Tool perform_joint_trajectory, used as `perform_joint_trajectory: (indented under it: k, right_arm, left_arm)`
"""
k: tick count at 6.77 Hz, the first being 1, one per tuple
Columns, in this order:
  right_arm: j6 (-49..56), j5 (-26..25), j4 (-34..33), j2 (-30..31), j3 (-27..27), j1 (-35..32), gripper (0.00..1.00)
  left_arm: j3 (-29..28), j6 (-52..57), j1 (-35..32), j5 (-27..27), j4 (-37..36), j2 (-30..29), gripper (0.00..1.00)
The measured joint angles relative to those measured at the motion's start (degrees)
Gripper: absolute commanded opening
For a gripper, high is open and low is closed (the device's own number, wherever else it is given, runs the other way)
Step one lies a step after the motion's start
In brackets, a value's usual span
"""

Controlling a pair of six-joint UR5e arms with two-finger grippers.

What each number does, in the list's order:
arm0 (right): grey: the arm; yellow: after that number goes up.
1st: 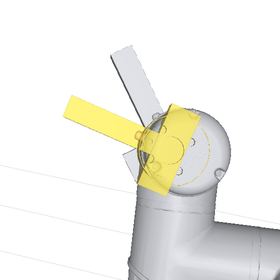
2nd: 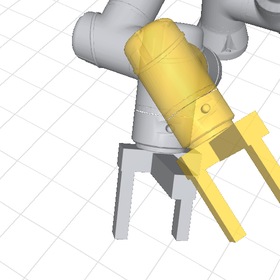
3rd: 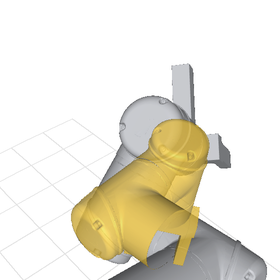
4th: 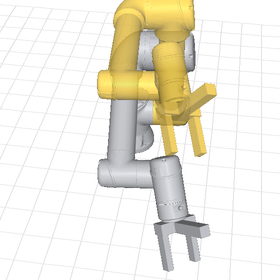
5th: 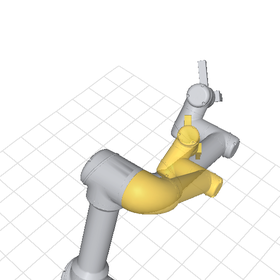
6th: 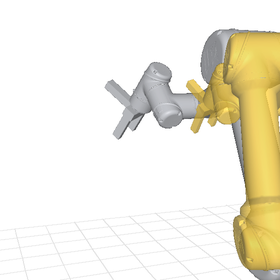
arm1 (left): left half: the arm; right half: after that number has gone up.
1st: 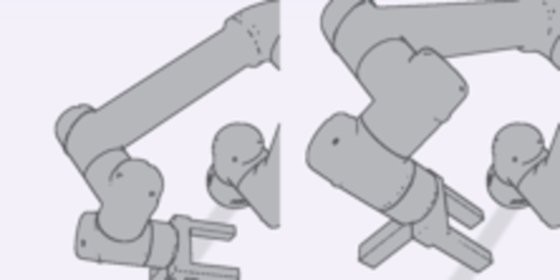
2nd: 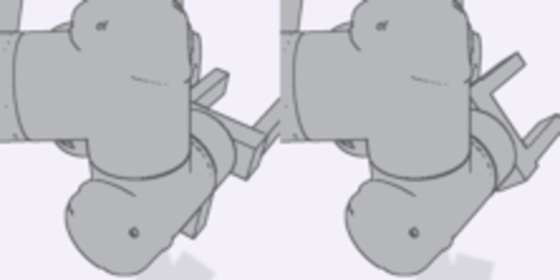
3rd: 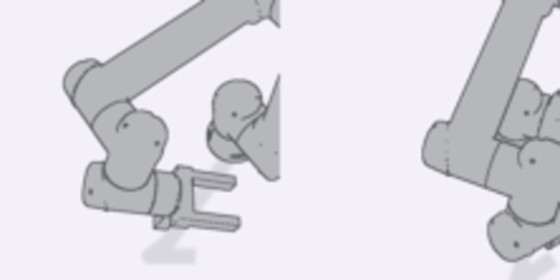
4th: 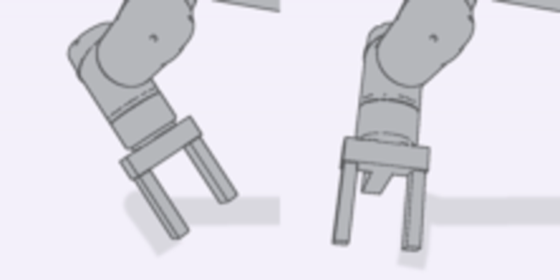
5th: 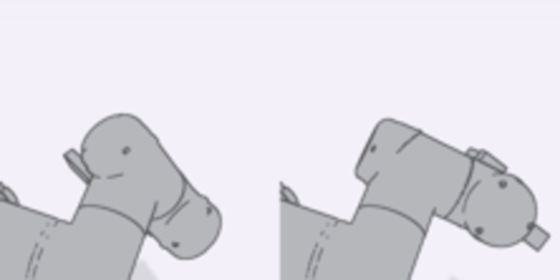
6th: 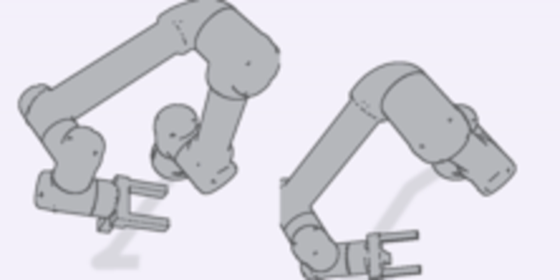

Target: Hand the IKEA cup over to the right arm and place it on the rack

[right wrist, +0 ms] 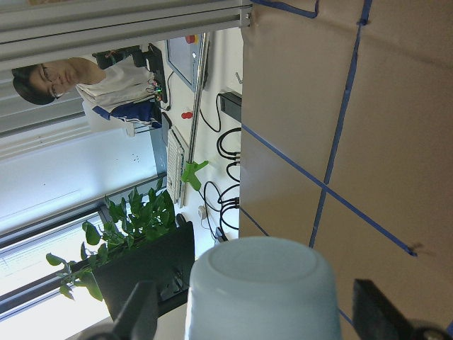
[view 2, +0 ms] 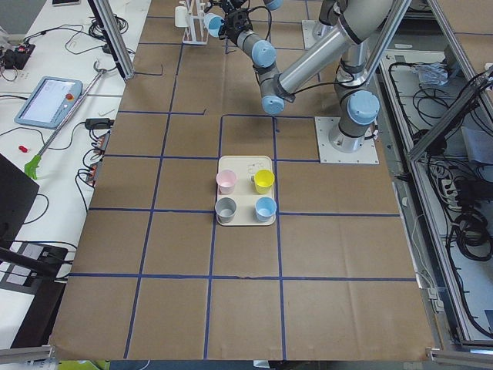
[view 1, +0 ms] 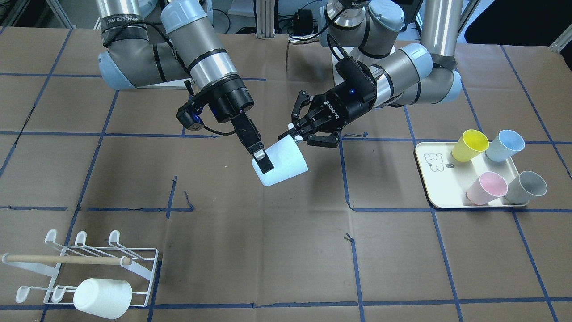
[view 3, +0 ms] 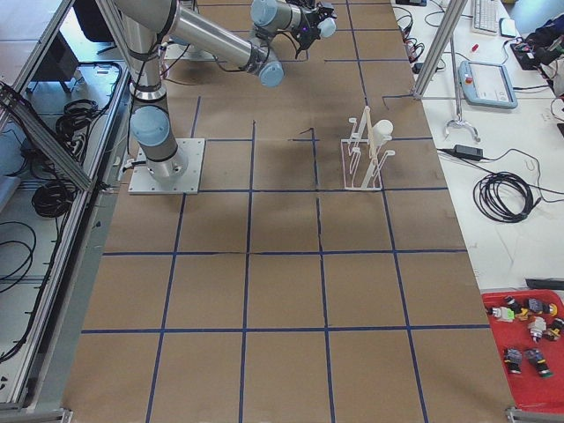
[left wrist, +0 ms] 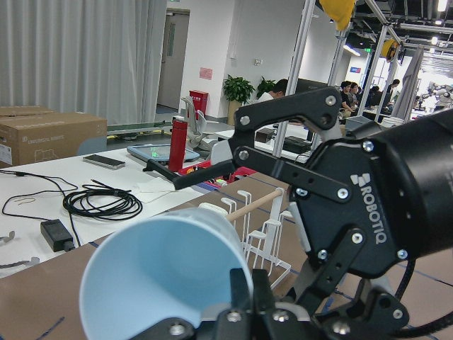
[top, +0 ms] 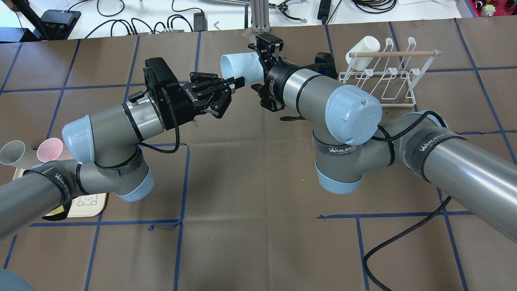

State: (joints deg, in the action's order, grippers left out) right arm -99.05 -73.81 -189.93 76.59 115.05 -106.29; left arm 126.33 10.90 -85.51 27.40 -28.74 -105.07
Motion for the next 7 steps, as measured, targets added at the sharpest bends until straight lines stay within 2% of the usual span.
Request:
perform_joint_trajectory:
  k: [2, 4, 5, 6, 7]
  right_arm:
    - [0.02, 0.29, 0.0, -0.72, -0.62, -0.14, 0.83]
    - [-0.06, 0.58, -0.02, -0.8, -0.7, -0.21, 0.63]
    - [-0.29, 0.76, -0.07, -0.82, -0.7, -0.22, 0.56]
    - [-0.36, 0.82, -0.14, -0.82, -0.7, -0.18, 0.5]
    - [-0.34, 0.87, -0.16, -0.83, -0.71, -0.15, 0.47]
  left_arm:
    - [0.04, -0.06, 0.0, -0.08, 0.0, 0.07, 0.12]
    - [0.06, -0.08, 0.0, -0.2, 0.04, 0.15, 0.12]
    - [0.05, -0.09, 0.0, -0.23, 0.03, 0.22, 0.12]
    - [0.05, -0.09, 0.0, -0.26, 0.05, 0.27, 0.14]
    - [0.04, -0.09, 0.0, -0.3, 0.04, 0.28, 0.21]
